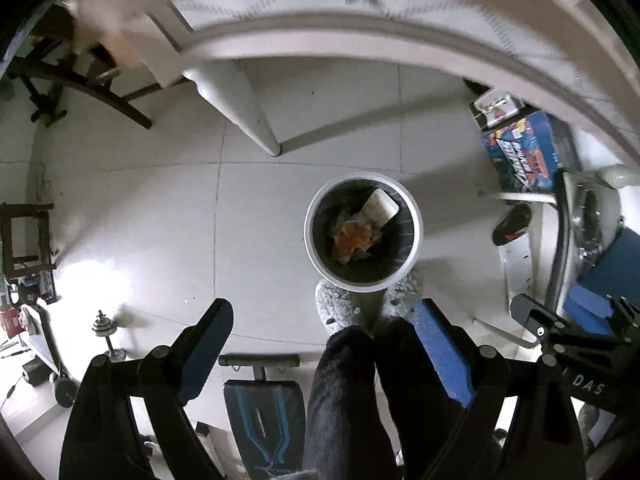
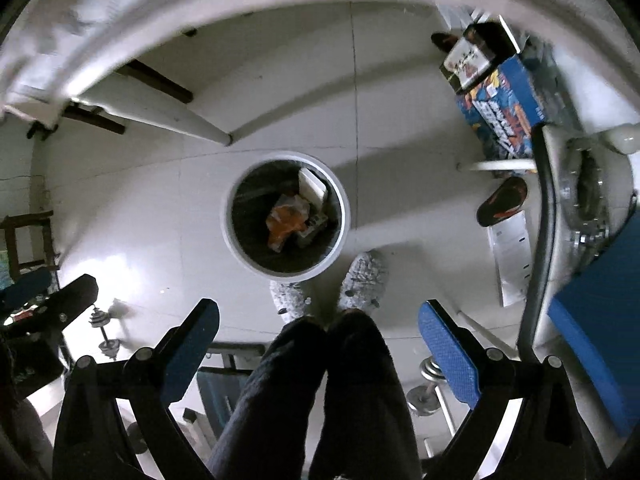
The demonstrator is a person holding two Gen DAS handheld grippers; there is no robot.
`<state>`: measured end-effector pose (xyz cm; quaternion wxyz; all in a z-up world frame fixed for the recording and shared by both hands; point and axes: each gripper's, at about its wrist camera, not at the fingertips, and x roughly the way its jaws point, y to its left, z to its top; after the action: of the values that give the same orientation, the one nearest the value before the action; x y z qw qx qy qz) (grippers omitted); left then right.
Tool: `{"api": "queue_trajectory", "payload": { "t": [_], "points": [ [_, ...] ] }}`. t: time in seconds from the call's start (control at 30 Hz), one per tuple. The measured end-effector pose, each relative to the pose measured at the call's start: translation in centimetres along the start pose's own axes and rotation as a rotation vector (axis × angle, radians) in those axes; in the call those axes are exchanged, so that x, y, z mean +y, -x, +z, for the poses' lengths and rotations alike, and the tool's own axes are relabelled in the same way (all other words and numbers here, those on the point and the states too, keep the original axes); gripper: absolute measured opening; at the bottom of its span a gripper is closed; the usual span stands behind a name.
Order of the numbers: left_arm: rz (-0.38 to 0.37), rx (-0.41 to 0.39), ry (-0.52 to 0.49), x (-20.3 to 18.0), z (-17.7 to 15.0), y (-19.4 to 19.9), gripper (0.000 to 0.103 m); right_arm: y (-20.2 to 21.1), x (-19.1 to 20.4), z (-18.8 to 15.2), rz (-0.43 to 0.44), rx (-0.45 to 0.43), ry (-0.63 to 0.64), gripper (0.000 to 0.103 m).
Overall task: Collect trash
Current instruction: 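Move both tools back over the table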
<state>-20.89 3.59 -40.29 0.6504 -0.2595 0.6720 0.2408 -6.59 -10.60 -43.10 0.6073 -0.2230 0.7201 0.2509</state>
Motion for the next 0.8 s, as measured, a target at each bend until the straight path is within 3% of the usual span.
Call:
{"api": "queue_trajectory", "payload": {
  "t": [0.27, 0.4, 0.6, 0.8],
  "points": [
    [-0.017, -0.064, -0.008, 0.9, -1.1, 9.1, 0.092, 10.1, 1.4, -2.0, 0.030, -0.031, -0.001, 0.101],
    [-0.013, -0.129, 0.008, 1.0, 0.2, 13.6, 0.092, 15.9, 1.2, -1.9, 0.125, -0.068, -0.073, 0.101],
    [-0.021, -0.241, 0.012, -1.0, 6.2, 17.8, 0.092, 23.8, -2.3, 2.6, 0.208, -0.206, -0.237, 0.101],
    [0.084, -0.351, -0.093, -6.1, 15.0, 20.0, 0.093, 27.9, -10.2, 10.4, 0.169, -0.298, -0.374, 0.101]
  ]
}}
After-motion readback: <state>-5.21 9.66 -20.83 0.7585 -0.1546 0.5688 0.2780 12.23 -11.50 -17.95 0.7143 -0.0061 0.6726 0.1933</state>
